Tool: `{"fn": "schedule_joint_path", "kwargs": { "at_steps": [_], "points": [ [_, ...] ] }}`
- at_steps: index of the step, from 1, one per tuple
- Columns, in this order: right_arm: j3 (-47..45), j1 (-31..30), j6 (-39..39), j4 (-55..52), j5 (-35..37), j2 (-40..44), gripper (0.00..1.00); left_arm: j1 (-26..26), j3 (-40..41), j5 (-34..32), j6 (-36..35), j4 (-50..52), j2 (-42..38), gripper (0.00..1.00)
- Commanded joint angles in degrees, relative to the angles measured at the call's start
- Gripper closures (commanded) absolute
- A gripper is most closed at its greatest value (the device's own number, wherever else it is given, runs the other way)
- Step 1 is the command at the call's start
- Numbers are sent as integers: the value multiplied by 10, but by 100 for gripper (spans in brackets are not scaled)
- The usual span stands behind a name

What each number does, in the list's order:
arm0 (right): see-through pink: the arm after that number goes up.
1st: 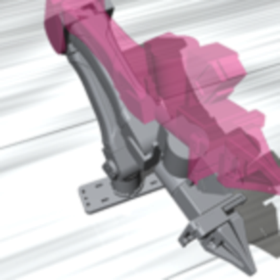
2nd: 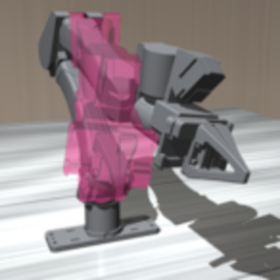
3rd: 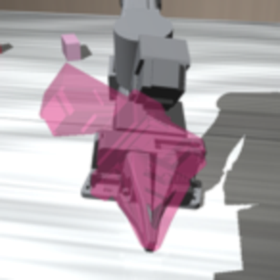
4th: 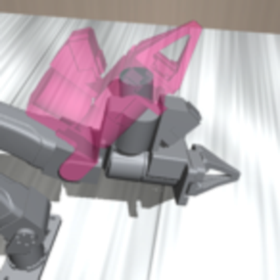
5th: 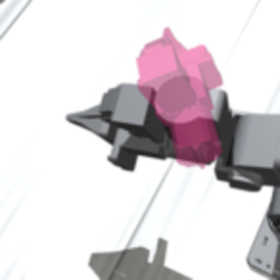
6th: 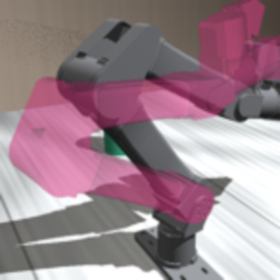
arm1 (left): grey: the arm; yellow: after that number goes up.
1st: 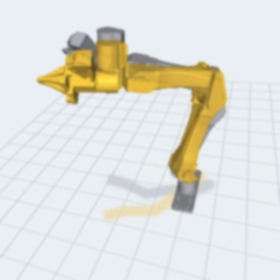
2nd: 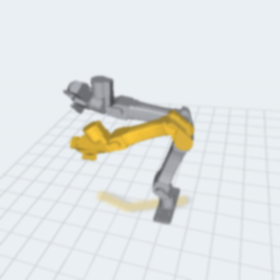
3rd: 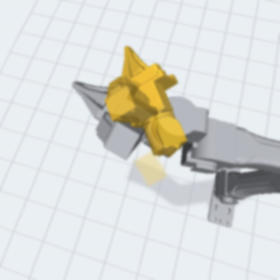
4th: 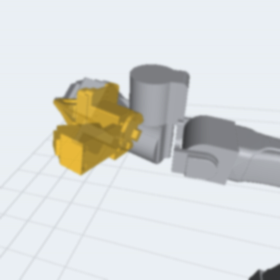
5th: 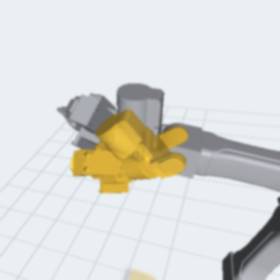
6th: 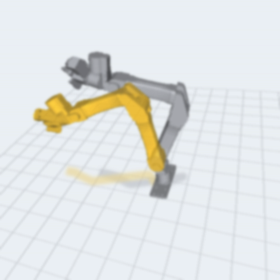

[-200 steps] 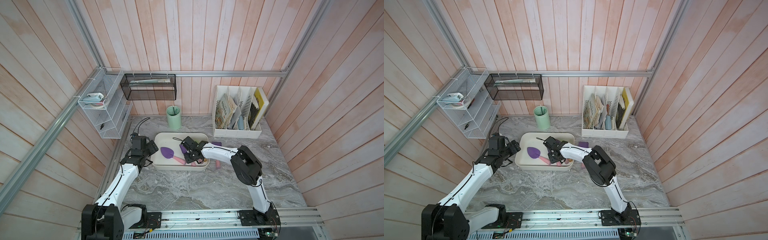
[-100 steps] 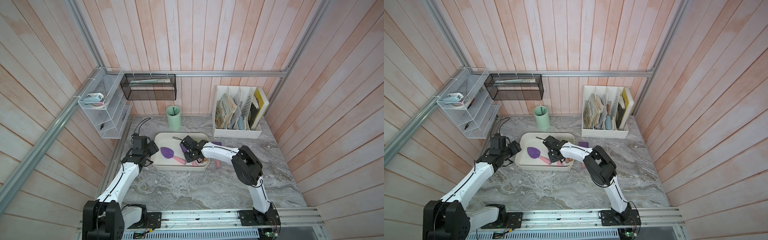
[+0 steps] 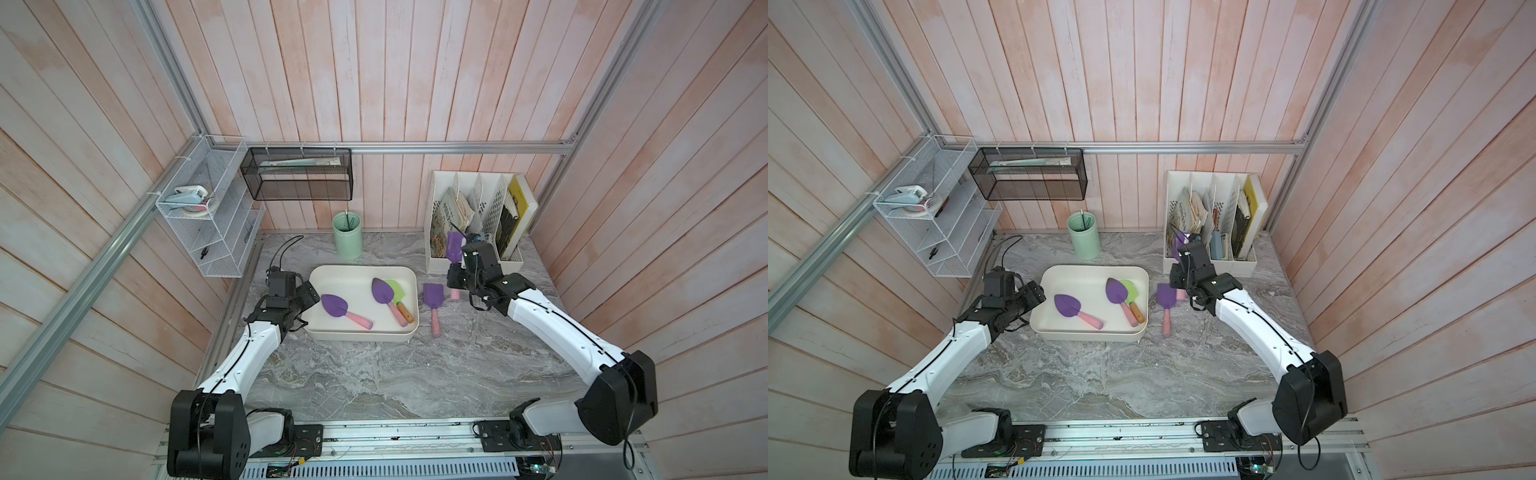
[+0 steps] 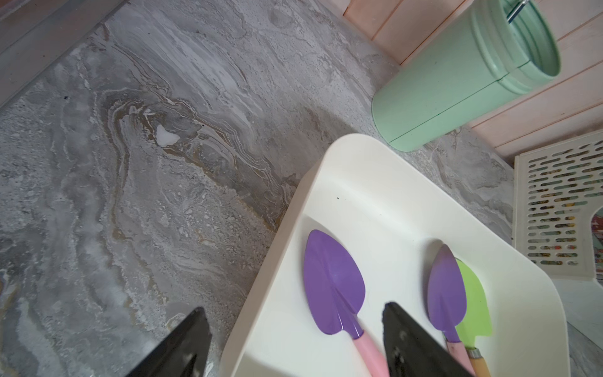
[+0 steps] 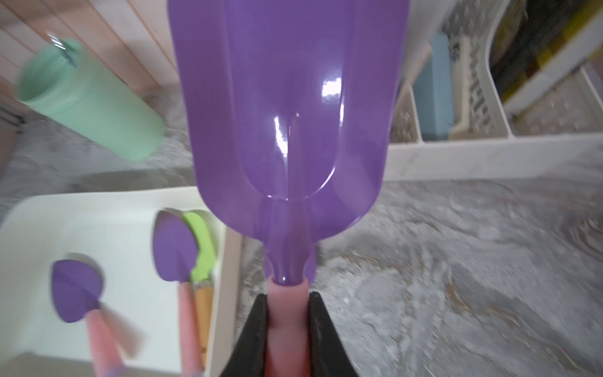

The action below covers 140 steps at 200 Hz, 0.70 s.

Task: Take the shovel out of the storage box
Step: Place the shovel at the center of the board.

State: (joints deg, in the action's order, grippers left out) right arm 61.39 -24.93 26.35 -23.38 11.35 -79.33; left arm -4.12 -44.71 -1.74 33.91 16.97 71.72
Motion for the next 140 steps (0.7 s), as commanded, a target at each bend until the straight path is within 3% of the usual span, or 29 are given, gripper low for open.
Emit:
{"fn": "schedule_joint_path", "kwargs": {
  "at_steps": [1, 25, 76, 134, 140],
  "points": [
    [-85, 45, 15, 12, -41, 15, 100, 2, 0, 13, 4, -11, 14, 14],
    [-137, 91, 23, 30, -83, 9, 100, 1, -8, 17, 3, -7, 21, 14],
    [-182, 93, 18, 98, -133, -59, 100, -2, -9, 23, 5, -11, 29, 14],
    [-173, 94, 13, 92, -112, -131, 100, -6, -4, 21, 6, -12, 23, 14],
    [-171, 93, 12, 87, -107, -133, 94, -6, -4, 20, 7, -11, 23, 14]
  ]
}}
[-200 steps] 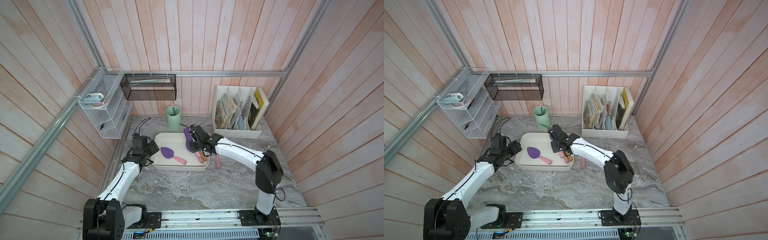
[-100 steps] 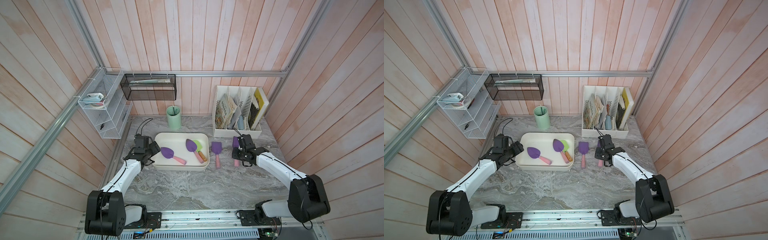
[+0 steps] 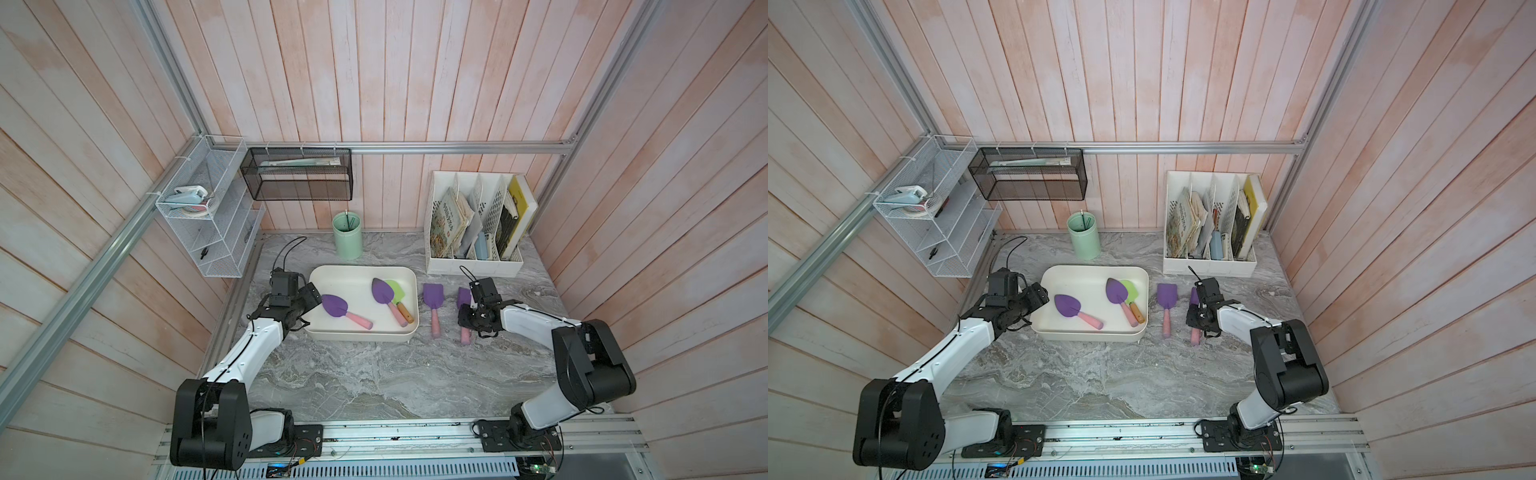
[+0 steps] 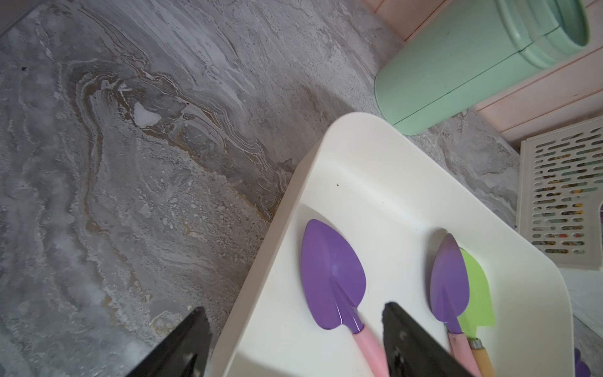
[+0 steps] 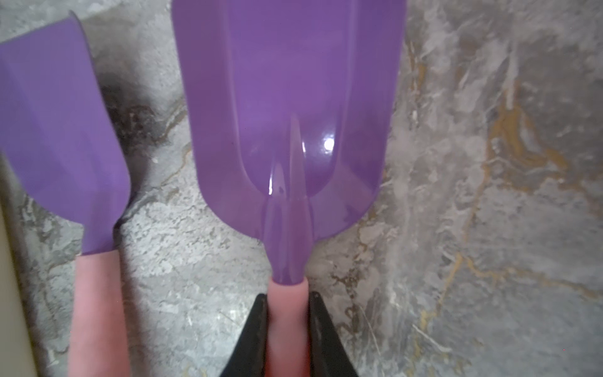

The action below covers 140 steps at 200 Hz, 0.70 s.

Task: Take the shovel out of the storage box
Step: Place the shovel at the center of the board, then pick up the shovel from the storage box.

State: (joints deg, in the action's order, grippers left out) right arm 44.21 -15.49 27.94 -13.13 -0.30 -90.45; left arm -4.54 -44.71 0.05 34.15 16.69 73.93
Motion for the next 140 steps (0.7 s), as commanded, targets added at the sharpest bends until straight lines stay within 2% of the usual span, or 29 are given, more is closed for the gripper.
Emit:
{"fn": "schedule_joint_path", "kwargs": {
  "at_steps": [1, 17, 38, 86, 127, 140],
  "points": [
    [1, -2, -3, -17, 11, -22, 92, -3, -4, 2, 5, -8, 1, 14],
    [10, -2, -5, -34, 22, -25, 70, -2, -4, 3, 5, -8, 2, 14],
    [37, -17, -4, -62, 51, -11, 60, -2, -6, 6, 4, -7, 5, 14],
    [192, -106, -14, -134, 143, 27, 54, -2, -11, 4, 0, -3, 2, 15],
    [291, -178, -35, -79, 11, -17, 53, -2, -3, -2, 2, 0, -8, 15],
    [322, -202, -48, -86, 6, -57, 53, -2, 4, -1, 2, -5, -13, 15]
  ]
}}
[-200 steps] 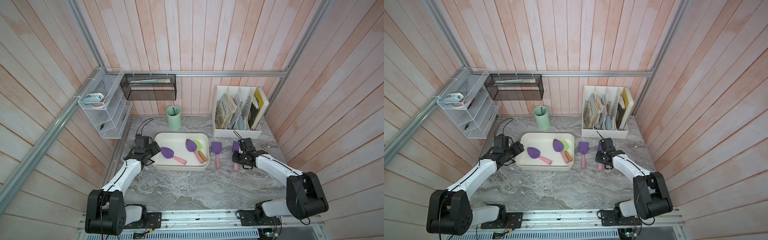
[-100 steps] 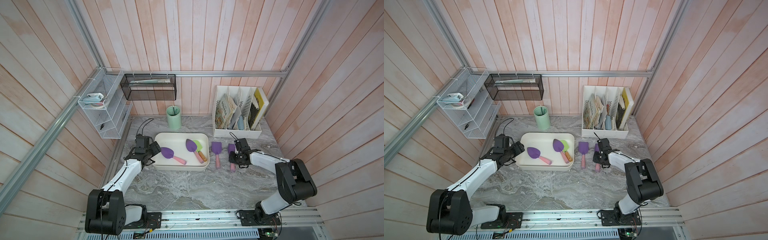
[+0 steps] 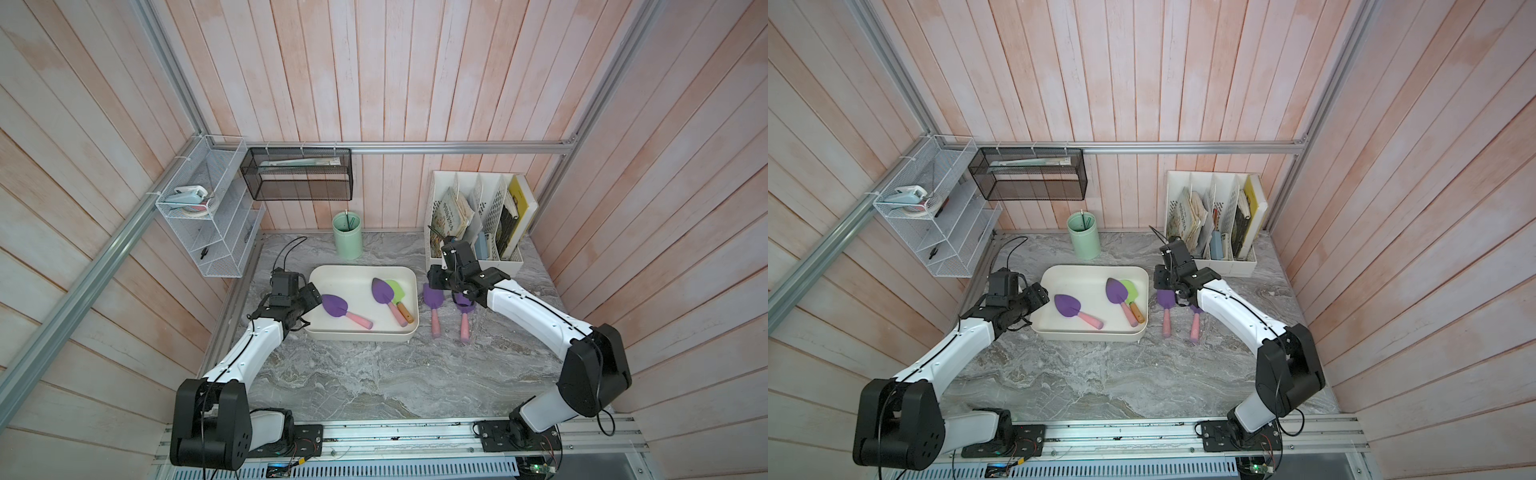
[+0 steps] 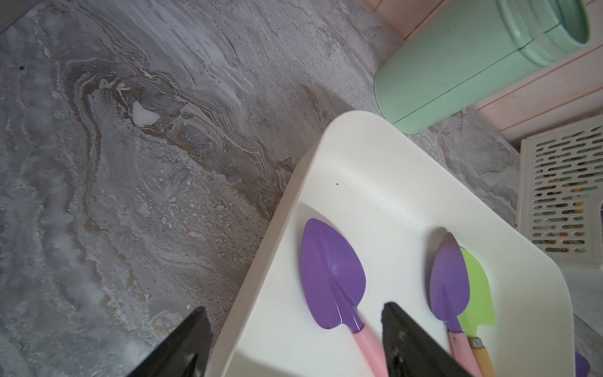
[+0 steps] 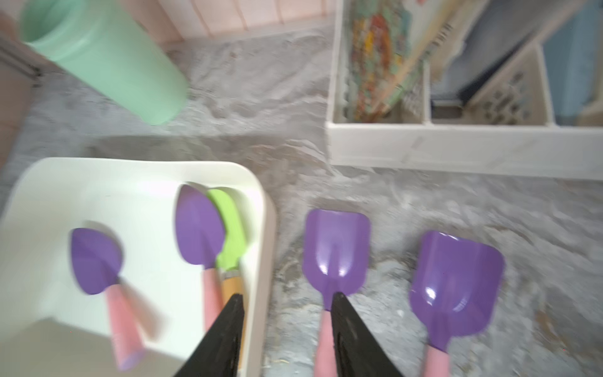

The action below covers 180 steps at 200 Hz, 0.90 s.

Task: Take the shovel out of the storage box
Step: Pick up the shovel from the storage box.

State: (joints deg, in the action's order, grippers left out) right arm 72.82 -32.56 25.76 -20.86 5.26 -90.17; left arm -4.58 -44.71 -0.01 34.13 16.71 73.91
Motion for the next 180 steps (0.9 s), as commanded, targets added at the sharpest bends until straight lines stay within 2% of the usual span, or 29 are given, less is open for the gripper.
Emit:
{"fn": "schedule_joint_path", "kwargs": {
  "at_steps": [1, 32, 59, 108, 180],
  "points": [
    [39, -33, -28, -9, -49, -64, 53, -2, 5, -1, 3, -6, -13, 15],
    [130, -99, -103, -62, -16, -172, 55, -2, 10, -4, 3, -9, -17, 15],
    [191, -121, -134, -105, -4, -244, 56, -1, 10, -8, 1, -5, -19, 15],
    [210, -122, -154, -117, 0, -292, 57, -1, 15, -11, 1, -5, -23, 15],
    [182, -123, -141, -110, -15, -330, 57, -1, 17, -13, 3, -4, -21, 15]
  ]
}}
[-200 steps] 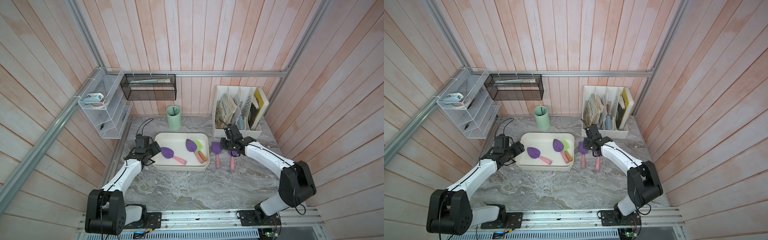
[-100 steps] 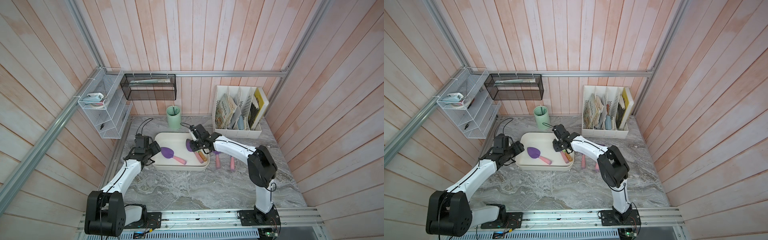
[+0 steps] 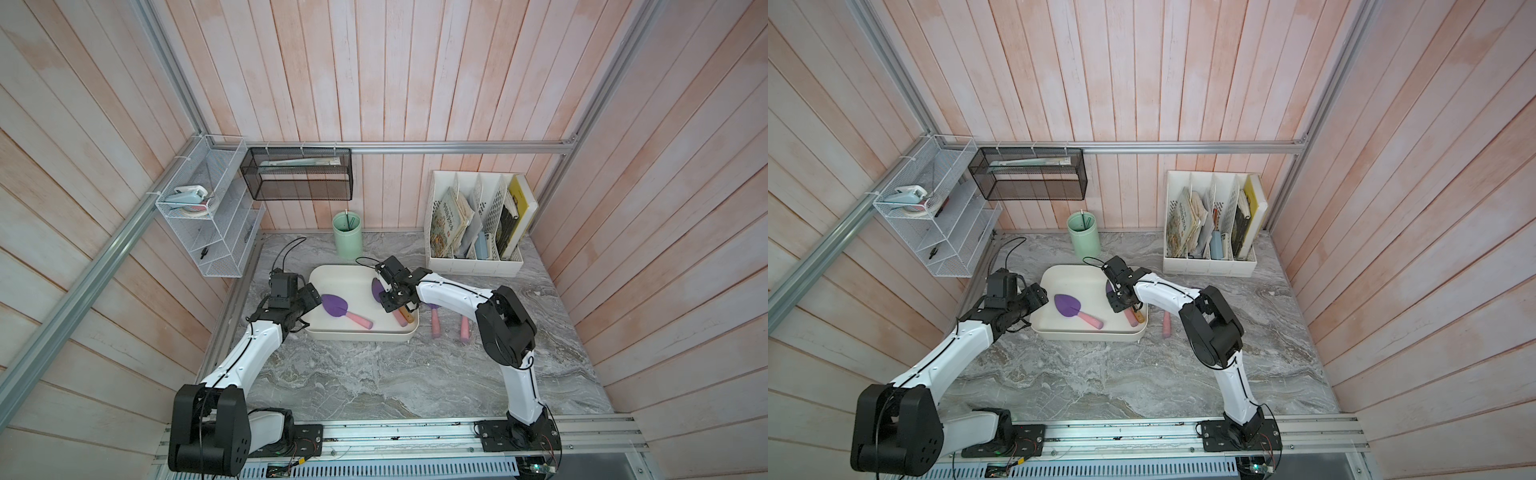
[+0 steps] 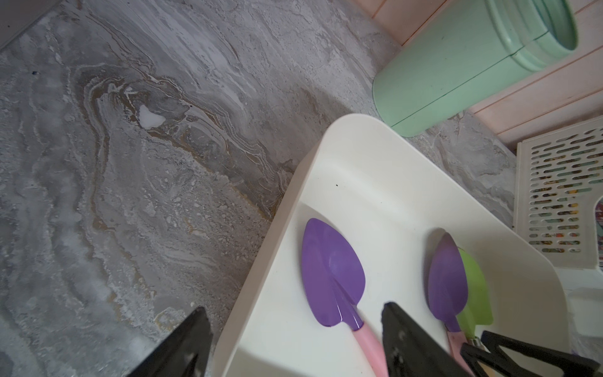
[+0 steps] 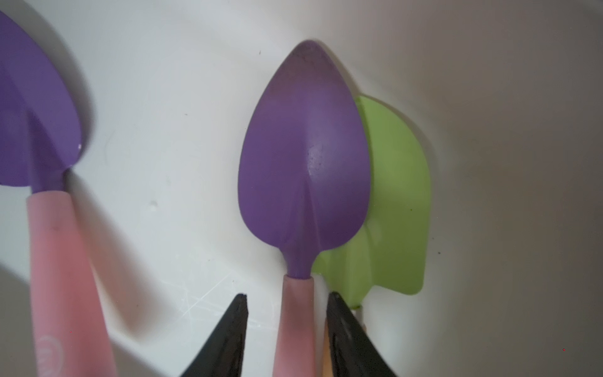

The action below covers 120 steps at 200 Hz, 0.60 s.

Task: Take the shovel out of the storage box
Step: Pick up the shovel from the storage box.

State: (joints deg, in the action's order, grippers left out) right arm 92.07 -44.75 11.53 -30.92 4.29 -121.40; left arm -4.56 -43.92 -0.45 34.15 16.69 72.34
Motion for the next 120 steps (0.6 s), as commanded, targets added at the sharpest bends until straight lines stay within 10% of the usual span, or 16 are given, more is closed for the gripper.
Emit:
{"fn": "schedule_joint_path", "kwargs": {
  "at_steps": [1, 65, 120],
  "points": [
    [-10, -1, 2, -10, -5, -18, 57, -1, 9, -9, 3, -4, -5, 15],
    [-15, -1, 23, -2, -1, -43, 62, -1, 7, -8, 2, -3, 0, 15],
    [10, -1, 42, 6, 22, -35, 85, -1, 6, -6, 4, -3, -1, 15]
  ]
}}
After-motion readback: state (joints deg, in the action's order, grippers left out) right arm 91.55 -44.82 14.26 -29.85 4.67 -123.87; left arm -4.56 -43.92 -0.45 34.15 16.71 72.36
